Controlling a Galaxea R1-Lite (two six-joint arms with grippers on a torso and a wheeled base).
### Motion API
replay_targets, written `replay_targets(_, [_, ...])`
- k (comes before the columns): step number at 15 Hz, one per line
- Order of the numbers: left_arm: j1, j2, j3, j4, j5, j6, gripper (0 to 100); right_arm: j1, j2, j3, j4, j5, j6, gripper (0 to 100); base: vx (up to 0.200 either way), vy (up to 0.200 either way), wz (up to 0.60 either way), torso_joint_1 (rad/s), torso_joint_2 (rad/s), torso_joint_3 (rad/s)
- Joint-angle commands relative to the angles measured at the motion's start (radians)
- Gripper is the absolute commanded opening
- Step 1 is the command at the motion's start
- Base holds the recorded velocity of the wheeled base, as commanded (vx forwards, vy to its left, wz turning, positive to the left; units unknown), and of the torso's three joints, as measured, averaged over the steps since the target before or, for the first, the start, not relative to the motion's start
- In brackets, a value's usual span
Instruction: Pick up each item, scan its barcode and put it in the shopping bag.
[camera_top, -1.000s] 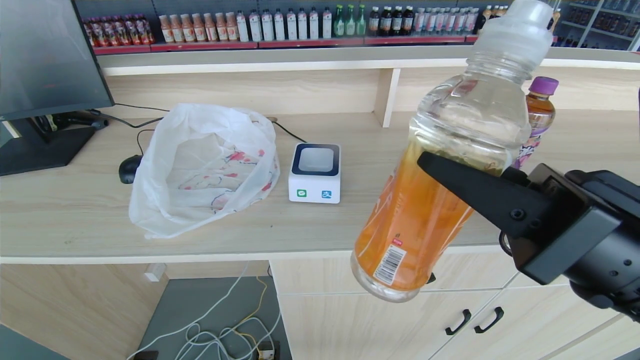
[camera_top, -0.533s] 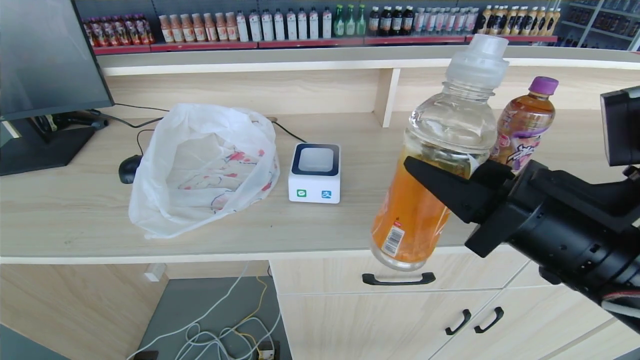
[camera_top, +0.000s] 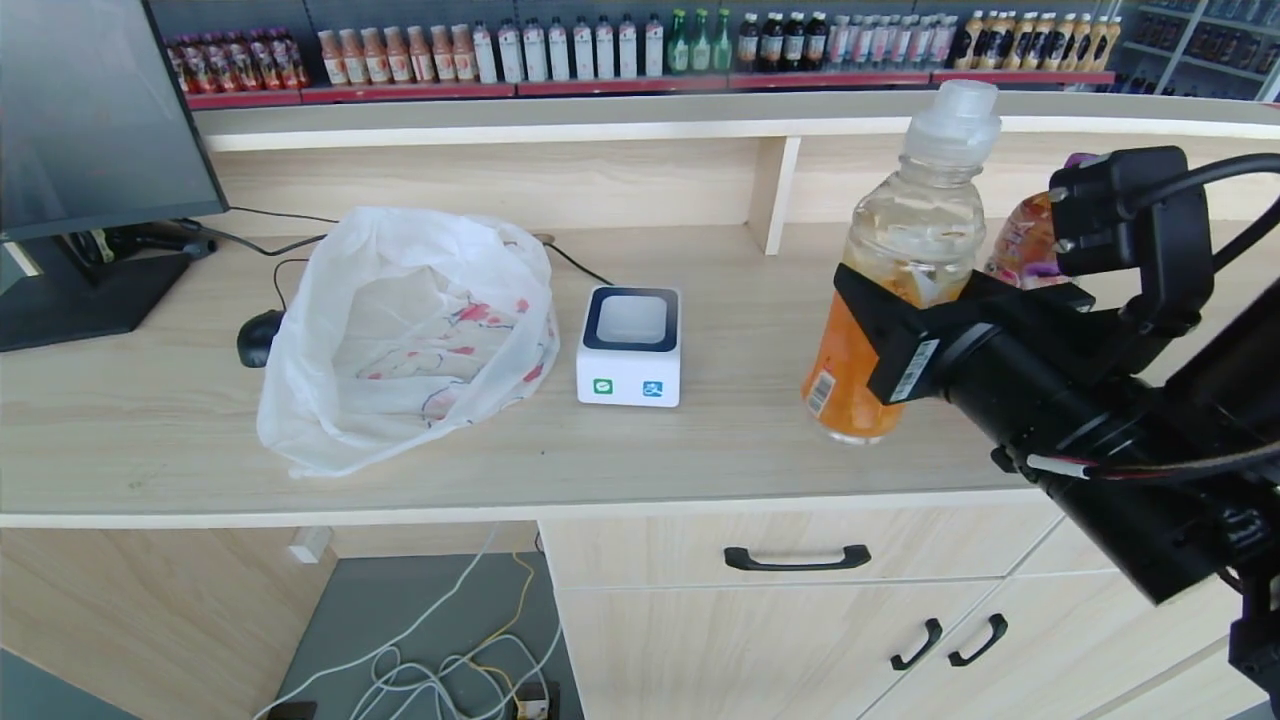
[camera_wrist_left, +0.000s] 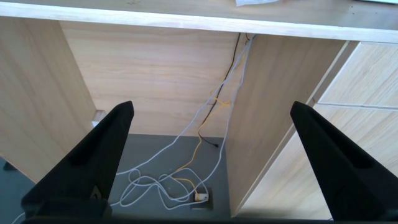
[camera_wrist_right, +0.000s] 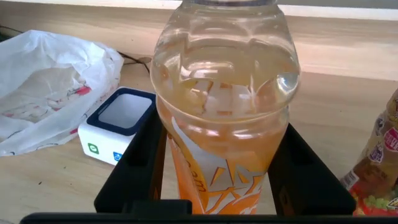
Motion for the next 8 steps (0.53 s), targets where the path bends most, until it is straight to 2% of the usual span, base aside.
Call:
replay_targets(1, [0.000, 0.000, 0.000, 0.000, 0.001, 0.000, 100, 0.003, 0.010, -0.014, 0.002, -0.013, -0.010, 0, 0.000, 0.000, 0.00, 0.000, 0.00, 0.000])
replay_targets(3, [0.000, 0.000, 0.000, 0.000, 0.000, 0.006, 100, 0.003, 0.015, -0.010, -0.040, -0.022, -0.068, 0, 0.000, 0.000, 0.00, 0.000, 0.00, 0.000])
replay_targets(8, [0.000, 0.000, 0.000, 0.000, 0.000, 0.006, 100, 0.003, 0.041, -0.020, -0.072, -0.022, -0.090, 0, 0.000, 0.000, 0.00, 0.000, 0.00, 0.000])
